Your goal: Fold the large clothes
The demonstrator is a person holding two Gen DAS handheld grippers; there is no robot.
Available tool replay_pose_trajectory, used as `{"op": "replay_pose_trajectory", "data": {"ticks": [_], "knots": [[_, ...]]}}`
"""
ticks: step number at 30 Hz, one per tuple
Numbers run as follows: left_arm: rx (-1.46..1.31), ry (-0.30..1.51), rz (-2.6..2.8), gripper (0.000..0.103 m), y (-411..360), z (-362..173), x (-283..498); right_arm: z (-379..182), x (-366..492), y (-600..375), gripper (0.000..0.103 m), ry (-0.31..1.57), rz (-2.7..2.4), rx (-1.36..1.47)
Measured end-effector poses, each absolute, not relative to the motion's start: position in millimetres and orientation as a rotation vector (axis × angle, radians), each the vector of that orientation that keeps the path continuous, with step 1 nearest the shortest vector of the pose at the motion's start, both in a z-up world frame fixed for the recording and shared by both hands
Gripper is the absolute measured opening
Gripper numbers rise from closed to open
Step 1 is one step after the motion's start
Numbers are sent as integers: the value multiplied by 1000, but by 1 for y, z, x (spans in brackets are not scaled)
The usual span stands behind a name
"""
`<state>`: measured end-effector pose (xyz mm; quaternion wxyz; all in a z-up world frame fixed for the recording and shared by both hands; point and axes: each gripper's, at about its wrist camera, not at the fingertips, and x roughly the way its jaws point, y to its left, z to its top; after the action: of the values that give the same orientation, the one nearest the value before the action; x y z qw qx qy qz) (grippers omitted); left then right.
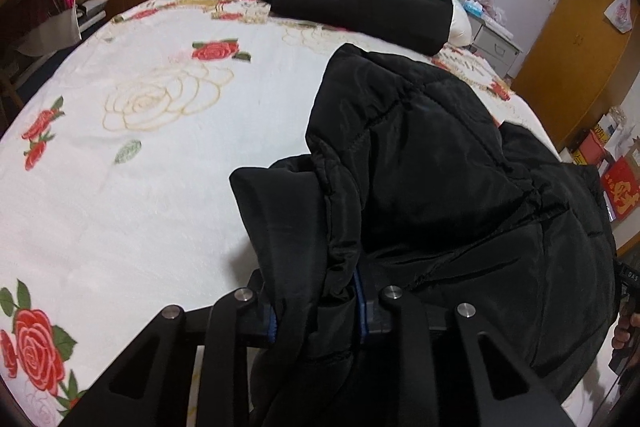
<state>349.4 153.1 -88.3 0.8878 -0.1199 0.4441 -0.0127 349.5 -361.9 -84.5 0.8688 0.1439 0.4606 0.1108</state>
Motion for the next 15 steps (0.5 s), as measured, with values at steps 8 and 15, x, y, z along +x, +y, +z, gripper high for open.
{"op": "replay_pose_trajectory", "data": {"ticks": [8, 15], "knots": [[-230, 896, -36, 28, 150, -51, 333, -61, 330, -366, 21, 937, 254, 314], [-241, 868, -45, 28, 150, -11, 296, -22, 297, -367, 21, 902, 270, 308]]}}
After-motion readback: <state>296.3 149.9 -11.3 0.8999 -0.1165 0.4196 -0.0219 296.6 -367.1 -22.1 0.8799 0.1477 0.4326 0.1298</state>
